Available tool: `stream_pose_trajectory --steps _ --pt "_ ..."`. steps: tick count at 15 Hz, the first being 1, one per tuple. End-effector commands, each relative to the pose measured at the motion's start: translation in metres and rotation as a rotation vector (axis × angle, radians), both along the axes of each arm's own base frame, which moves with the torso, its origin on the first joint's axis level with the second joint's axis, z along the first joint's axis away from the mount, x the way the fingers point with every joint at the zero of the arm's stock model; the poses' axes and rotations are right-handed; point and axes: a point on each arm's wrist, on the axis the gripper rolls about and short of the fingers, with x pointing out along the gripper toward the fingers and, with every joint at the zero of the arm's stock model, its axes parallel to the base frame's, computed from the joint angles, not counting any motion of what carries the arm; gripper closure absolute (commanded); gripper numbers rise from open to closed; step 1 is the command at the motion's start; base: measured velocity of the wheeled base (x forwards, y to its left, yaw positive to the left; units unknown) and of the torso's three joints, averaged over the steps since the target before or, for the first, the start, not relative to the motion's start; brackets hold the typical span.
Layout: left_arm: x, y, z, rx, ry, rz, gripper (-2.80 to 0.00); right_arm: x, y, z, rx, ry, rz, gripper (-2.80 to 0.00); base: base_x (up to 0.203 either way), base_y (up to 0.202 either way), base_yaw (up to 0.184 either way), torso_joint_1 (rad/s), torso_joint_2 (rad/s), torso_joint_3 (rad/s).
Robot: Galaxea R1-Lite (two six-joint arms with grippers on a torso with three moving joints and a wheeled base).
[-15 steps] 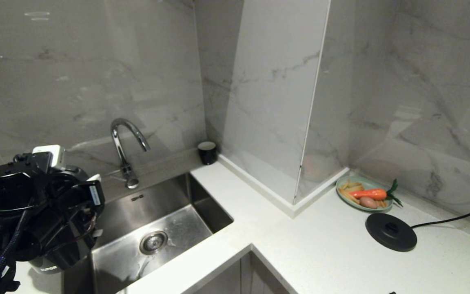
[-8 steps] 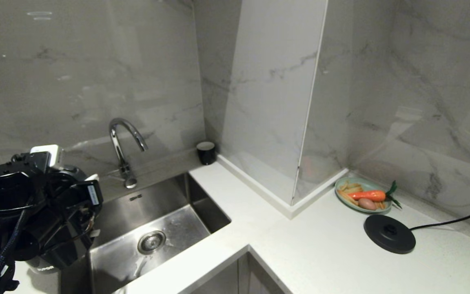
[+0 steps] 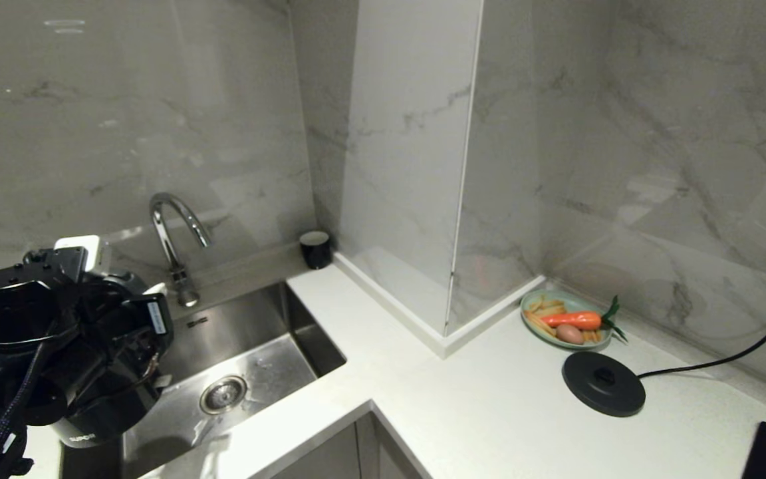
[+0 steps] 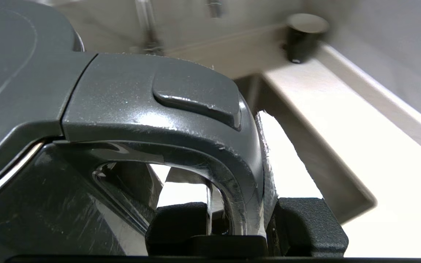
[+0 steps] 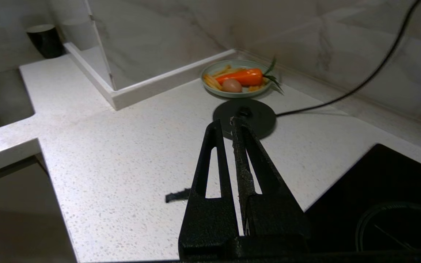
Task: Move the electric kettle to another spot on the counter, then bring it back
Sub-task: Place it on the power base
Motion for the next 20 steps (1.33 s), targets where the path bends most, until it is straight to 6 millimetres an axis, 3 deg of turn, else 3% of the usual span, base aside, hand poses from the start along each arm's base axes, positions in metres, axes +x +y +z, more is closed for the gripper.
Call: stream_pose_trajectory --steps 1,12,20 --pt "-0.0001 -0.0002 0.0001 0.000 -0.005 0.001 0.00 0.0000 0.0000 -0.0001 0.000 0.001 0.000 0.00 0.000 0.000 0.000 0.000 0.00 0.000" --pt "-0.0008 -0.0002 0.0000 -0.002 -0.005 0.000 0.00 0.0000 0.0000 -0.0001 0.000 0.001 0.000 0.00 0.000 0.000 -0.005 -0.001 0.00 0.000" --pt "0.0004 -0.0006 0.0018 -0.010 -0.016 -0.019 0.00 0.0000 0.0000 -0.0001 0.000 0.001 0.000 0.00 0.000 0.006 -0.161 0.001 0.00 0.003"
